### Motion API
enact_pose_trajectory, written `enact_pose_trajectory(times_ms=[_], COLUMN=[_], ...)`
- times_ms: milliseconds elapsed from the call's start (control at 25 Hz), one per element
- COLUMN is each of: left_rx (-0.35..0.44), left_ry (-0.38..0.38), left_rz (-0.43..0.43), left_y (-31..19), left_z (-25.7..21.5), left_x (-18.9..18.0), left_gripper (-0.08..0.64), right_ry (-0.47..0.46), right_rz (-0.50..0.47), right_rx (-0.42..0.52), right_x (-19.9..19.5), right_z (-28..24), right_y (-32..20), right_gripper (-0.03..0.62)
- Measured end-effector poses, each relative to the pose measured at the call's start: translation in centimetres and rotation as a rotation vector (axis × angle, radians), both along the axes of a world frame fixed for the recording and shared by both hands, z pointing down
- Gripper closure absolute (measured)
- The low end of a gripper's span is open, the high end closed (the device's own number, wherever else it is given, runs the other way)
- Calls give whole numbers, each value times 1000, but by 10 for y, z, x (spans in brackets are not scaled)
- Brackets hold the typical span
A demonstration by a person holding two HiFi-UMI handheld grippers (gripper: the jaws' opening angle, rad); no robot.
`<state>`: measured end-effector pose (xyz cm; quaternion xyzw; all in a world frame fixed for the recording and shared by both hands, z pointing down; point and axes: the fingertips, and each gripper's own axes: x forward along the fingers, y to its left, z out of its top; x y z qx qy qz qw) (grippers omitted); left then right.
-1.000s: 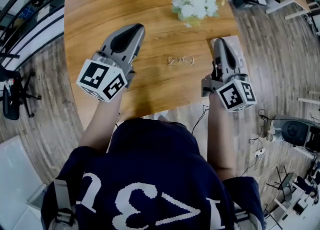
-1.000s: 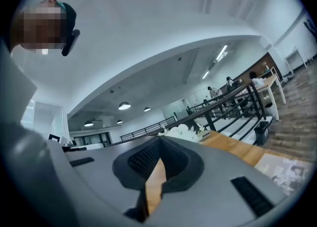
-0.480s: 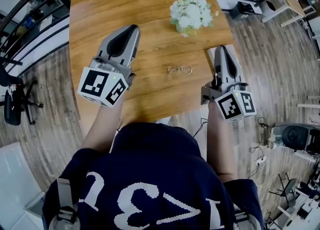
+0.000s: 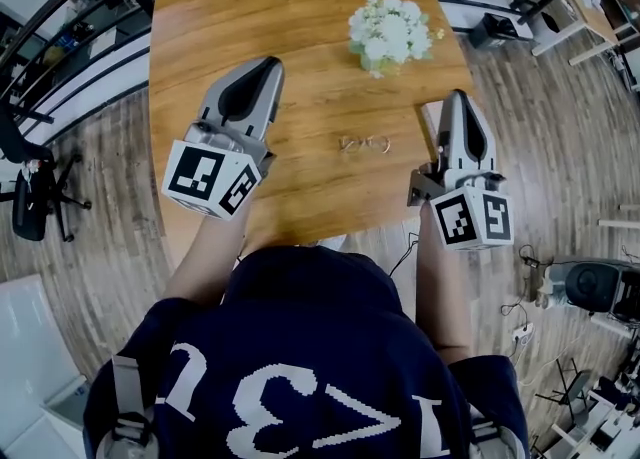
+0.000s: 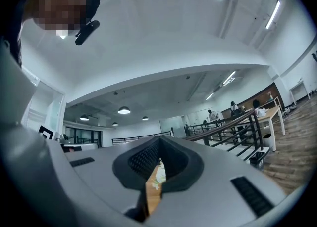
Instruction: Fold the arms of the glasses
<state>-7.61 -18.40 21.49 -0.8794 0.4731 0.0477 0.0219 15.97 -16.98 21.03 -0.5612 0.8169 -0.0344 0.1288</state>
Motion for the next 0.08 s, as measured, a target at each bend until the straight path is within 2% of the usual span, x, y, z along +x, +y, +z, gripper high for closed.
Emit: enact_pose_trajectory(times_ms=[80], left_rx=[19], left_ry=[-22], left_rz=[-3], left_y=[2], left_z=[-3], left_x=[2], left_gripper=[535], right_ry=[9], right_rz=[21], right_rx=[24], right_x=[3], right_z=[-7], right_y=[2], right_gripper=[568])
